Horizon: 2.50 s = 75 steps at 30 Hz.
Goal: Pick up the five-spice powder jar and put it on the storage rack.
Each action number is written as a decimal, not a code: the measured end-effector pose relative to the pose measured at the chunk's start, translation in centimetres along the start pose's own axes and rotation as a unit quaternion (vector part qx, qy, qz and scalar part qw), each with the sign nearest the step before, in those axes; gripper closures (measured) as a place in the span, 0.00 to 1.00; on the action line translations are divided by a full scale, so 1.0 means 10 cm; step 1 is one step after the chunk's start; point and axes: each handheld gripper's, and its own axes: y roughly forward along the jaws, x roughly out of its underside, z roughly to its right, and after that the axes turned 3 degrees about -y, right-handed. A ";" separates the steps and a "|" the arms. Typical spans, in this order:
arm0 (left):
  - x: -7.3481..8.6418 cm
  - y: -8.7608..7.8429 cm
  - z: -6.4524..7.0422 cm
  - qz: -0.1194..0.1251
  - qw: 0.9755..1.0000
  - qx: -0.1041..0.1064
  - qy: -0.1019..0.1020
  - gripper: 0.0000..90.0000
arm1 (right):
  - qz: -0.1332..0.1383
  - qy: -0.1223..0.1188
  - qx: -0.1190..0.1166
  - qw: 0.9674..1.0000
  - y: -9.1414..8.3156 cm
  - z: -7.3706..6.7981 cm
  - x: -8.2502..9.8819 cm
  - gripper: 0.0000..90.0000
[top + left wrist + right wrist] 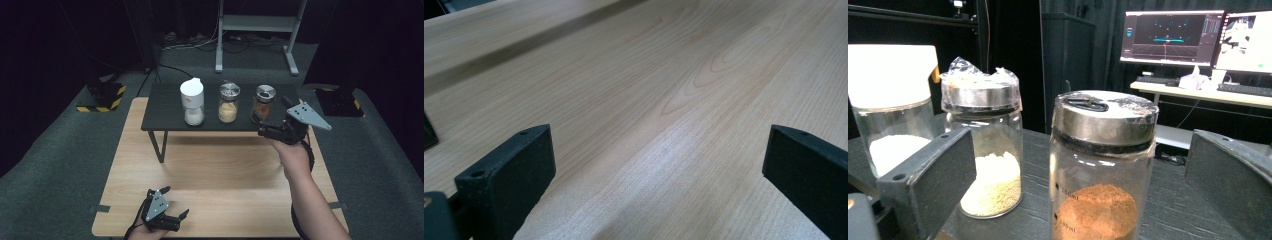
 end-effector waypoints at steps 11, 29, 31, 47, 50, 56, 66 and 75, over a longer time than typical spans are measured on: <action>0.00 0.00 0.00 0.000 1.000 0.000 0.001 0.01 | 0.004 -0.004 0.000 1.000 -0.13 -0.02 0.05 0.00; 0.00 0.00 0.00 -0.001 1.000 0.000 0.000 0.01 | 0.000 -0.014 0.001 1.000 -0.31 -0.07 0.13 0.00; 0.00 0.00 0.00 -0.001 1.000 0.000 0.000 0.01 | -0.001 -0.016 0.001 1.000 -0.32 -0.07 0.14 0.00; 0.00 0.00 0.00 -0.002 1.000 0.000 0.000 0.01 | -0.017 -0.025 -0.004 1.000 -0.41 -0.14 0.25 0.00; 0.00 0.00 0.00 -0.002 1.000 0.000 0.000 0.01 | -0.021 -0.027 -0.004 0.999 -0.41 -0.15 0.28 0.00; 0.00 0.00 0.00 -0.001 1.000 0.001 -0.001 0.01 | -0.026 -0.032 -0.005 0.999 -0.42 -0.16 0.33 0.00; 0.00 0.00 0.00 -0.001 1.000 0.000 0.000 0.01 | -0.036 -0.034 -0.008 0.999 -0.44 -0.19 0.43 0.00; 0.00 0.00 -0.01 0.001 1.000 -0.001 -0.003 0.01 | -0.051 -0.042 -0.012 0.998 -0.45 -0.23 0.51 0.00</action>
